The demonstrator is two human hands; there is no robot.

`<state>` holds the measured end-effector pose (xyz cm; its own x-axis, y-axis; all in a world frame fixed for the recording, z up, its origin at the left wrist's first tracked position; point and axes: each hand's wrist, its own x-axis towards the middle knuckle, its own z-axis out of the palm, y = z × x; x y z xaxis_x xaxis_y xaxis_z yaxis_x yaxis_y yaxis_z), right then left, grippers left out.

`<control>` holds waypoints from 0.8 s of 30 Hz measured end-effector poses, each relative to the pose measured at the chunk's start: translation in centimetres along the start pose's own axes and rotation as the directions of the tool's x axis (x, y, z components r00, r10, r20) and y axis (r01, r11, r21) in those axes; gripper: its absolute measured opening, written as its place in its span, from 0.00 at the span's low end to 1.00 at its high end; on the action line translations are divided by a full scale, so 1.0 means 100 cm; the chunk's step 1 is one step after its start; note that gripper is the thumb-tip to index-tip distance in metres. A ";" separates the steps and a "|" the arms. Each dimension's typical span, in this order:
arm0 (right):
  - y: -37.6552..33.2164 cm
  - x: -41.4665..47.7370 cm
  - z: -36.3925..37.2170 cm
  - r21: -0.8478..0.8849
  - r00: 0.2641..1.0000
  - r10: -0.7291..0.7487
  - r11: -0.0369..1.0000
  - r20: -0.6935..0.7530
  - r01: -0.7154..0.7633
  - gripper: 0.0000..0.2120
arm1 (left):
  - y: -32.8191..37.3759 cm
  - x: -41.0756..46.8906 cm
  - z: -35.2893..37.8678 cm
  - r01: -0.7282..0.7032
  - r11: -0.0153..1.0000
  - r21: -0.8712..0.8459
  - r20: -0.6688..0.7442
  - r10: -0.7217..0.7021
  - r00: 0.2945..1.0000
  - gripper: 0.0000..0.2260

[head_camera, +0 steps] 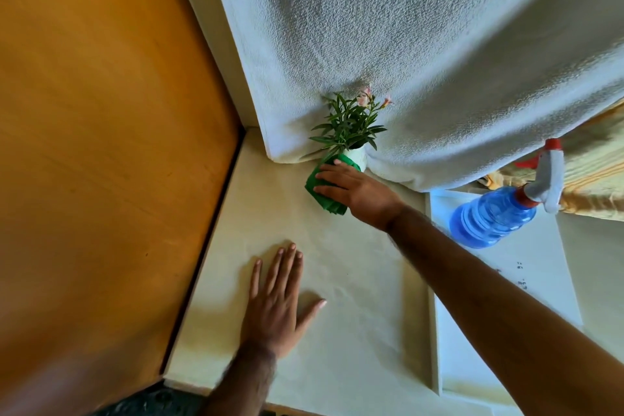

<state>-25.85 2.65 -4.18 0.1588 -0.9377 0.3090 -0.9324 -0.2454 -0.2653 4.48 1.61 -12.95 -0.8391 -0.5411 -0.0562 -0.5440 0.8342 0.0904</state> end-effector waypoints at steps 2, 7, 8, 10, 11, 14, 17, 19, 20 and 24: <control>-0.002 -0.001 0.007 0.053 0.998 0.041 0.998 0.043 -0.043 0.19 | 0.000 0.000 0.000 -0.002 1.000 0.005 -0.003 0.002 1.000 0.44; -0.019 0.000 0.023 0.233 0.975 0.212 0.947 0.069 -0.222 0.24 | 0.000 -0.001 -0.001 -0.007 1.000 -0.004 -0.014 0.006 1.000 0.43; -0.024 0.001 0.025 0.266 0.965 0.255 0.927 0.064 -0.263 0.27 | 0.000 -0.001 -0.001 -0.007 1.000 -0.005 -0.017 0.007 1.000 0.43; -0.031 0.001 0.025 0.280 0.962 0.273 0.922 0.017 -0.267 0.27 | 0.000 -0.001 -0.001 -0.007 1.000 -0.004 -0.018 0.007 1.000 0.43; -0.034 0.001 0.025 0.257 0.967 0.253 0.936 -0.024 -0.239 0.25 | -0.001 -0.002 -0.002 -0.007 1.000 -0.005 -0.019 0.007 1.000 0.43; -0.034 -0.007 0.019 0.163 0.961 0.217 0.968 -0.169 -0.190 0.17 | 0.000 -0.001 -0.003 -0.008 1.000 -0.007 -0.031 0.008 0.999 0.43; -0.019 -0.013 0.007 0.095 0.937 0.222 0.975 -0.271 -0.203 0.14 | 0.001 -0.002 -0.004 -0.017 1.000 -0.002 -0.052 0.017 0.999 0.43; -0.010 -0.016 0.003 0.079 0.942 0.210 0.977 -0.263 -0.196 0.15 | 0.001 -0.002 -0.005 -0.020 1.000 0.002 -0.053 0.020 0.998 0.43; -0.006 -0.018 0.003 0.087 0.947 0.204 0.978 -0.249 -0.188 0.16 | 0.001 -0.002 -0.005 -0.017 1.000 0.004 -0.050 0.018 0.999 0.43; -0.001 -0.028 0.012 0.144 0.948 0.234 0.968 -0.216 -0.206 0.18 | 0.003 0.000 -0.007 -0.015 1.000 0.016 -0.037 0.015 0.999 0.43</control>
<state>-25.81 5.01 -6.07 -0.1375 -0.8931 0.4284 -0.8884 -0.0801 -0.4521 4.36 1.76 -12.19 -0.8466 -0.5319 -0.0183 -0.5316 0.8437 0.0749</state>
